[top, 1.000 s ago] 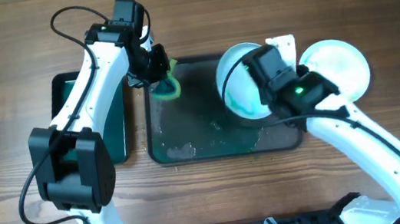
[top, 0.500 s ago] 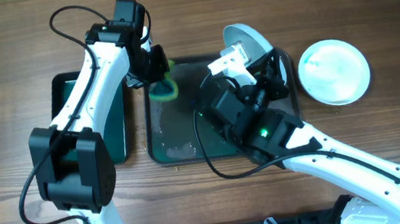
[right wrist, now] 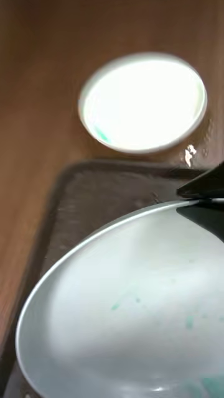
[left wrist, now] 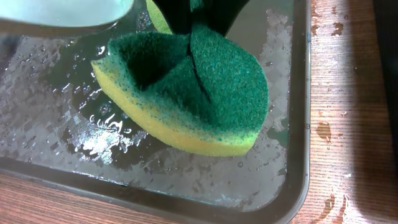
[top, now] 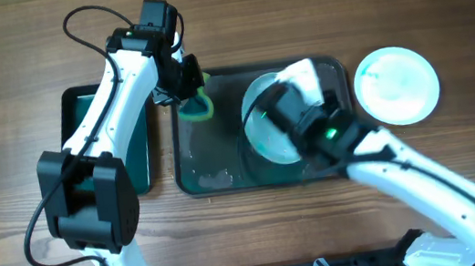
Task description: Clean dirty plates on tray and stack at the side
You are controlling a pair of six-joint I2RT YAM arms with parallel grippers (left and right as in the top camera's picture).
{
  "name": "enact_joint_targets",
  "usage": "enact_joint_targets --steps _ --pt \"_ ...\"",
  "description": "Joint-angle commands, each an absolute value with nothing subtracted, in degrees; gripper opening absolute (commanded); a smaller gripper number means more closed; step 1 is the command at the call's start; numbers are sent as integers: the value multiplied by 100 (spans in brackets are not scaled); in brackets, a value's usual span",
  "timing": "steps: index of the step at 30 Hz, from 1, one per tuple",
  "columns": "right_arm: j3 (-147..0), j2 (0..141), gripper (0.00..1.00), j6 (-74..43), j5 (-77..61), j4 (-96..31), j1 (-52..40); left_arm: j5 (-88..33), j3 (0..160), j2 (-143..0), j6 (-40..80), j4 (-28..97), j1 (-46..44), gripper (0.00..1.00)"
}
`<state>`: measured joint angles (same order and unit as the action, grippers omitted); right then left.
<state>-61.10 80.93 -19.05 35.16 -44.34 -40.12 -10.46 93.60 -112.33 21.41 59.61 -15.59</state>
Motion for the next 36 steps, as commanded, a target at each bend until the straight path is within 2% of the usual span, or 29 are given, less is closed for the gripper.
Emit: enact_joint_targets --steps 1,4,8,12,16,17,18,21,22,24,28,31,35,36 --pt "-6121 7800 4 -2202 569 -4327 -2368 -1013 9376 -11251 2211 5955 -1570 4" --pt "-6121 7789 4 -2115 -825 -4353 -419 -1011 9376 -11251 2209 5940 -1570 4" --pt "-6121 8031 4 -1957 -510 -4333 1682 -989 9376 -11251 2211 5942 -1570 4" --pt "-6031 8709 4 -2469 220 -4143 2344 -987 9376 -11251 2209 5942 -1570 4" --pt "-6029 9373 5 -2547 163 -3844 2397 -878 9376 -11251 2187 5940 -1570 4" --pt "-6029 9428 10 -2545 167 -3833 2397 -836 9376 -11249 2187 5942 -1559 4" --pt "-6031 9435 28 -2541 84 -3815 2397 -803 9378 -11233 2178 5951 -1529 4" --pt "-6213 9400 55 -2012 -947 -3979 2397 -738 9574 -10960 1968 6313 -1264 4" --pt "-6427 9323 58 -1920 -1444 -4198 2373 -670 9717 -10757 1721 6565 -1068 4" --pt "-6947 9118 62 -1354 -1988 -4713 2128 -399 9749 -10420 1144 6895 -740 4" --pt "-7260 8882 65 -698 -1997 -5164 1170 650 9668 -10322 519 7413 -239 4" --pt "-7253 8895 67 -600 -1870 -5238 530 696 8927 -10479 -183 6735 62 4" --pt "-7253 8895 68 -600 -1870 -5240 316 694 7266 -10492 -864 4617 215 4" --pt "-7253 8895 68 -598 -1870 -5245 316 694 6982 -10492 -858 4233 215 14"
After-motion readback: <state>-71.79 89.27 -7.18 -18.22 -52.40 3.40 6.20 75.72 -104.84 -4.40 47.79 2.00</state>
